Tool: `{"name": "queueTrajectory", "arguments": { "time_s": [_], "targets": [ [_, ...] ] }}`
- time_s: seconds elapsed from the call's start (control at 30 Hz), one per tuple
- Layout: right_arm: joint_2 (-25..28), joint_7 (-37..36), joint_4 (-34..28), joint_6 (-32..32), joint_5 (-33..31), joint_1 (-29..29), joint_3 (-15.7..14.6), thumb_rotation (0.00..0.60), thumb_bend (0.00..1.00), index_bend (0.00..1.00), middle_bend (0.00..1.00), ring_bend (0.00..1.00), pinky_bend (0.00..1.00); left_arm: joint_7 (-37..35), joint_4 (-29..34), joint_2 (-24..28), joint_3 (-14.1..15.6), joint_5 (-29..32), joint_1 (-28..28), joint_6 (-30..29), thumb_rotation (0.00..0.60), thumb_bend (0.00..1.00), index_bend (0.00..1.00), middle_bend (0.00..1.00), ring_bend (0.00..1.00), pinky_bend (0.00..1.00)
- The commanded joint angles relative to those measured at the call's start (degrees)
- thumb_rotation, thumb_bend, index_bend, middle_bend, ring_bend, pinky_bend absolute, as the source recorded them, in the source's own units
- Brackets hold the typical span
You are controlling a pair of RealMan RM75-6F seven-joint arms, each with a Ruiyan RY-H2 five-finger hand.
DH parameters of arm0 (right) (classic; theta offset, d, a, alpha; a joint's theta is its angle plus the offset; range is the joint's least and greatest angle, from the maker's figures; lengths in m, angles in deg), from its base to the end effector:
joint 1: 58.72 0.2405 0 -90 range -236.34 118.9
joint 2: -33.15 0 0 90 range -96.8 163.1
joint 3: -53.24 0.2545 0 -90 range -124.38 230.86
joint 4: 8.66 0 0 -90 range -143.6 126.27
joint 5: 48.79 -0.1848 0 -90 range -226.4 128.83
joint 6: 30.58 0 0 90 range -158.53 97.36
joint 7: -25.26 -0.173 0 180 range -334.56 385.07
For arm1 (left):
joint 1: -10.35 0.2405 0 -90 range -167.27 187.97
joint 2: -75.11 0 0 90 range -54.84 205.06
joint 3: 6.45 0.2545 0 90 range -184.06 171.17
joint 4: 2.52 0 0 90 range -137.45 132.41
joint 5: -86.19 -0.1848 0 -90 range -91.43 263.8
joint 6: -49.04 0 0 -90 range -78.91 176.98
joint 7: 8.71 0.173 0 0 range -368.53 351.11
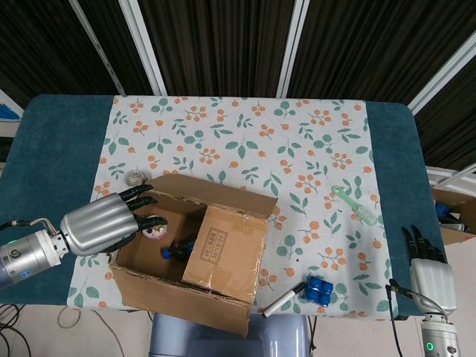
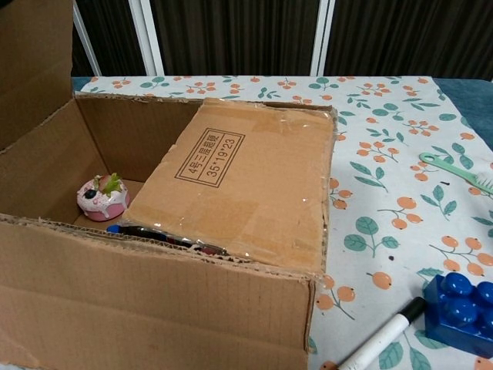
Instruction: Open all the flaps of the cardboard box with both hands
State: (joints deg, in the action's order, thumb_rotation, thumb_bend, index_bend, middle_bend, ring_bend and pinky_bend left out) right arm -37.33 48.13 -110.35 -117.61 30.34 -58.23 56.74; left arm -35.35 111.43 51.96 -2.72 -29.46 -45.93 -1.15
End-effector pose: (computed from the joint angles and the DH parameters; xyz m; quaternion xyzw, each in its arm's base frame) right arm -0.2934 -0.1839 0.1481 0.5718 -0.3970 0.3065 0.6493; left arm -0.0615 0.2785 0.2160 -0.9106 -0.1646 -0.2778 0.2578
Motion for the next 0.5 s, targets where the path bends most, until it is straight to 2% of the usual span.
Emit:
{"name": "queueTrajectory", "arguments": {
  "time_s": [0.03, 0.5],
  "targets": [
    [0.1, -0.2, -0.1, -0.1, 0.0, 0.0, 0.0, 0.6, 0.18, 0.0, 0.08, 0.17, 0.23, -0.7, 1.0, 1.8, -0.6, -0.1, 0.1, 1.9, 0.6, 0.61, 0.2, 0.56, 0.13, 0.06],
    [1.2, -2.5, -0.6, 0.1, 0.2, -0.2, 0.1, 0.6, 0.18, 0.0, 0.08, 0.17, 0.23, -1.5, 6.7, 12.7, -3.7, 1.4, 3.2, 10.8, 0.6, 0.61, 0.21, 0.59, 0.14, 0.06]
  ]
}}
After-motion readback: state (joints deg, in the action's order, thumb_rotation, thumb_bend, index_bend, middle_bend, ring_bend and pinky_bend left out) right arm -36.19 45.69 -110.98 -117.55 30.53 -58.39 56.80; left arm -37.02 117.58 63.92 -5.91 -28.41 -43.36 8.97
